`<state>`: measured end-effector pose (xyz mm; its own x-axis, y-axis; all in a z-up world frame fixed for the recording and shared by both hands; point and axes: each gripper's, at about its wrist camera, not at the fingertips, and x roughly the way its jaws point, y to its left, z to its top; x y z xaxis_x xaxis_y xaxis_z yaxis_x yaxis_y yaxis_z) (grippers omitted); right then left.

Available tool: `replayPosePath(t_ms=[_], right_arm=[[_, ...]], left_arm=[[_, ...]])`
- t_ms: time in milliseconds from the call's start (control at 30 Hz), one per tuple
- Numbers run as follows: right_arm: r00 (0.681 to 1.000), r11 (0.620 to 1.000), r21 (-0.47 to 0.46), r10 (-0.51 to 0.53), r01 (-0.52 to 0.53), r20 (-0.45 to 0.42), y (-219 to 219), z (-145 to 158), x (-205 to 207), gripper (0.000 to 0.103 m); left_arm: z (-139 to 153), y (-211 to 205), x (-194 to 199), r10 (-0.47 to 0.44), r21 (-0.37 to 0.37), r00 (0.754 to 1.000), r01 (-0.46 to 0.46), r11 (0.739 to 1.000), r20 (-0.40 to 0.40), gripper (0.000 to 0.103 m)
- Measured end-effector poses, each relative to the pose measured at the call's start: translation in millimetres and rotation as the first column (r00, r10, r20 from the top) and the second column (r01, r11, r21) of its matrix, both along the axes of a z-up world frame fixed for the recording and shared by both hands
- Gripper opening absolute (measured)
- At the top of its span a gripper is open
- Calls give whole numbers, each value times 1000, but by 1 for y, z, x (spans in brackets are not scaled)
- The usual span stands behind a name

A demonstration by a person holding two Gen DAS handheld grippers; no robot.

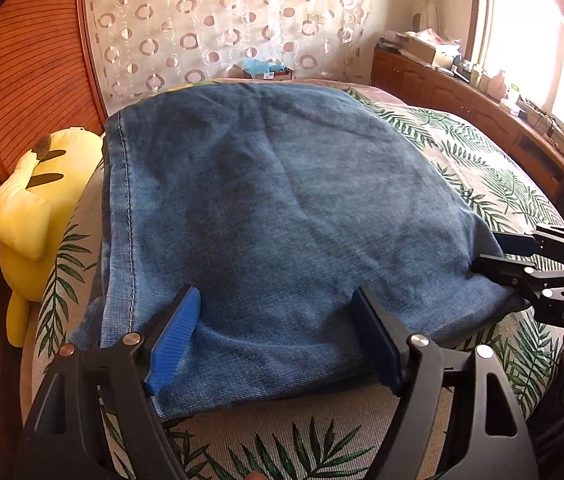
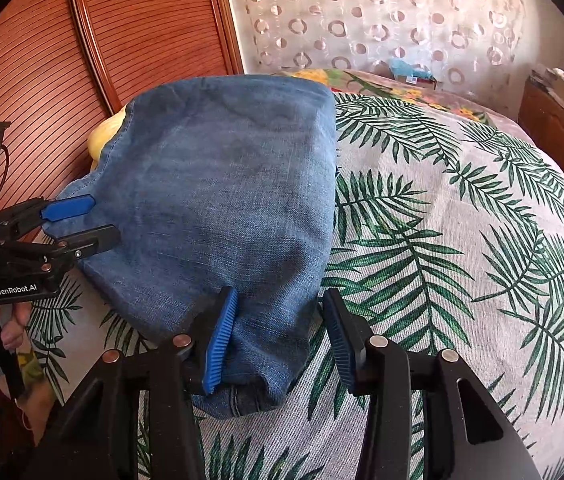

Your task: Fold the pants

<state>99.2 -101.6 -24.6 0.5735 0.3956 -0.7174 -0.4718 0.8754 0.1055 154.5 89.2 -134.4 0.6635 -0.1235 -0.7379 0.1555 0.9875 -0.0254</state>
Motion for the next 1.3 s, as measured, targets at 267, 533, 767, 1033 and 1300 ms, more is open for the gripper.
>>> replayPosePath(t_ms=[267, 533, 767, 1033, 1300], right_arm=[[1000, 997, 70, 23, -22, -9, -2, 20, 2, 8], [996, 992, 117, 35, -44, 78, 6, 64, 1, 8], [985, 983, 132, 106, -125, 137, 42, 92, 3, 8], [959, 952, 165, 232, -258, 162, 96, 96, 4, 8], [923, 914, 156, 352, -374, 154, 138, 74, 24, 8]], left_arm=[[5, 8, -3, 2, -39, 1000, -2, 999, -1, 79], [20, 33, -16, 26, -63, 1000, -26, 998, 9, 79], [40, 57, -34, 69, -79, 996, -65, 995, 59, 79], [57, 108, -54, 169, -76, 981, -161, 984, 98, 79], [59, 158, -67, 264, -80, 959, -257, 963, 101, 79]])
